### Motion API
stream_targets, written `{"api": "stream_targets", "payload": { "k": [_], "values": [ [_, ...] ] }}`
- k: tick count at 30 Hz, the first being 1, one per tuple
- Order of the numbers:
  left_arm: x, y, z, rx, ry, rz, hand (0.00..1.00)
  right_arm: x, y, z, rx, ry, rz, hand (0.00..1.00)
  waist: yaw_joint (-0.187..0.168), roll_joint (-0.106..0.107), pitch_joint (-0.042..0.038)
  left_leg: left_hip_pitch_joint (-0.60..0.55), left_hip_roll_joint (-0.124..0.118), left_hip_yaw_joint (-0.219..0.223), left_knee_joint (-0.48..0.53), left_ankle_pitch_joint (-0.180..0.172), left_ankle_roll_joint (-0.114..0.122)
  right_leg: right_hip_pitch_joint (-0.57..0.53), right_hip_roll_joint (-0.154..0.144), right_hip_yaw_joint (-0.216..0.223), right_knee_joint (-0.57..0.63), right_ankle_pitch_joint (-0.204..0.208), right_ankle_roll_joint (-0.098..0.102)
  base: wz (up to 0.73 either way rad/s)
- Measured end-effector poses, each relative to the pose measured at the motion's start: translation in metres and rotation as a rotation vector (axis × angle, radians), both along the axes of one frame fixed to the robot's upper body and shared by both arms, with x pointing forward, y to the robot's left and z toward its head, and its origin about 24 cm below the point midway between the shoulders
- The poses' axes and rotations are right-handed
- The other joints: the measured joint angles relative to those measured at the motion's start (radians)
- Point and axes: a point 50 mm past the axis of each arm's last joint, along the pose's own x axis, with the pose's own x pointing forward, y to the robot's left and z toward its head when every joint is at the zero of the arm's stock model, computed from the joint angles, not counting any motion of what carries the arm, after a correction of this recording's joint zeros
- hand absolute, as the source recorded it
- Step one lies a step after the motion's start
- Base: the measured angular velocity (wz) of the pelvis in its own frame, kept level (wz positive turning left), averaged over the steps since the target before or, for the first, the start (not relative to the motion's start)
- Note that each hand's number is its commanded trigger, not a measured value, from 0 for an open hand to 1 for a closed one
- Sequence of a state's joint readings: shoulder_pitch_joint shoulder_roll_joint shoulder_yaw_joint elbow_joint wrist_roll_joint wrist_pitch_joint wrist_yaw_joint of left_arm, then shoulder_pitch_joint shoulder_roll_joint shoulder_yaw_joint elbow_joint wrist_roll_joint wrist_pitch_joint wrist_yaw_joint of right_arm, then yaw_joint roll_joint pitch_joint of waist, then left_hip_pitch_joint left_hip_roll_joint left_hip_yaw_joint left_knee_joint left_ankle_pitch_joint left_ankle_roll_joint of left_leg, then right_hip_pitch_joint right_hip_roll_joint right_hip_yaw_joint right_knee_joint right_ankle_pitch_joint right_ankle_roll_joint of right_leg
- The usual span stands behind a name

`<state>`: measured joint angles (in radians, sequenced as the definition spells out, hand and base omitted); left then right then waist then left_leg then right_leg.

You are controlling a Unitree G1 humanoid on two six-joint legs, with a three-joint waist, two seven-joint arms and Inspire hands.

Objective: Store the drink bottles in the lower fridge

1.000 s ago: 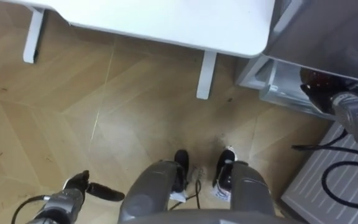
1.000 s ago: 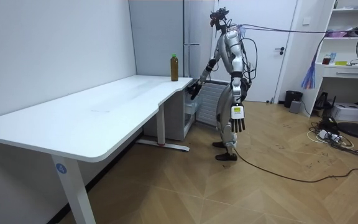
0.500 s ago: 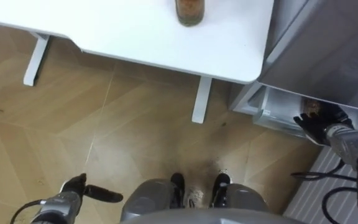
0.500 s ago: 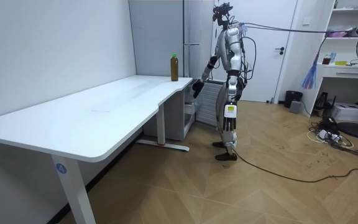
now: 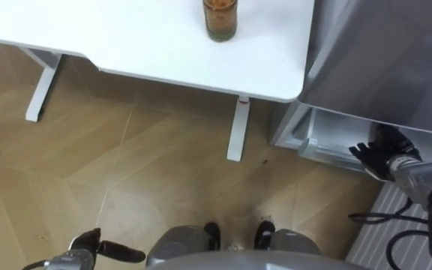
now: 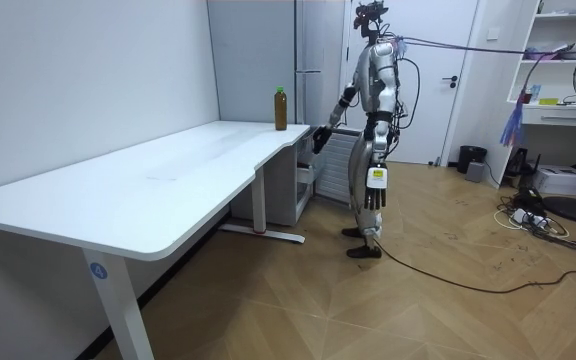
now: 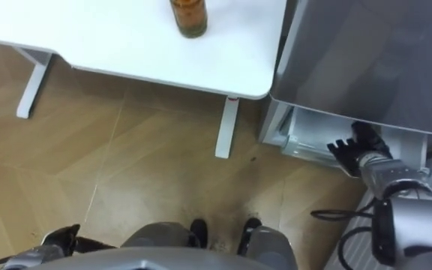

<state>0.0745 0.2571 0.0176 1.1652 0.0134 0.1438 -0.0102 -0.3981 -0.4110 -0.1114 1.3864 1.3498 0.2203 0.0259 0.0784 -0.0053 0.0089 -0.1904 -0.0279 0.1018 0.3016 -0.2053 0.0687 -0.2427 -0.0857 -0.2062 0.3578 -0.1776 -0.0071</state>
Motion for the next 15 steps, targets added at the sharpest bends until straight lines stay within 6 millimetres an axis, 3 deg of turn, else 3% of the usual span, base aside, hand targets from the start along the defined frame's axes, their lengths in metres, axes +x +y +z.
{"api": "stream_targets", "payload": {
  "k": [3,7,13,15],
  "values": [
    [-0.012,0.0,-0.001,-0.002,0.021,0.03,0.0,-0.021,-0.001,-0.011,-0.001,-0.01,0.011,0.0,-0.019,-0.013,-0.0033,0.044,0.002,0.0,-0.007,0.0,0.0,0.063,0.003,-0.017,-0.037,0.0,0.004,0.09],
    [-0.032,0.005,-0.001,0.021,0.037,0.085,0.0,-0.053,-0.003,-0.021,-0.031,-0.046,0.026,0.0,-0.027,-0.034,-0.0162,0.137,0.006,0.003,-0.069,-0.006,-0.003,0.142,0.023,-0.012,-0.085,-0.001,0.01,-0.04],
    [-0.049,0.002,-0.002,0.07,0.065,0.105,0.0,-0.09,0.012,-0.038,-0.025,-0.016,0.018,0.0,-0.049,-0.034,-0.0155,0.229,0.02,0.008,-0.103,-0.023,-0.015,0.238,0.039,-0.013,-0.136,0.0,0.007,-0.06],
    [-0.048,-0.005,-0.004,0.063,0.053,0.125,0.0,-0.111,0.02,-0.048,-0.037,0.052,0.043,0.0,-0.059,-0.028,-0.0154,0.247,0.021,0.001,-0.104,-0.026,-0.017,0.267,0.05,-0.016,-0.155,0.001,0.008,0.09]
  ]
}}
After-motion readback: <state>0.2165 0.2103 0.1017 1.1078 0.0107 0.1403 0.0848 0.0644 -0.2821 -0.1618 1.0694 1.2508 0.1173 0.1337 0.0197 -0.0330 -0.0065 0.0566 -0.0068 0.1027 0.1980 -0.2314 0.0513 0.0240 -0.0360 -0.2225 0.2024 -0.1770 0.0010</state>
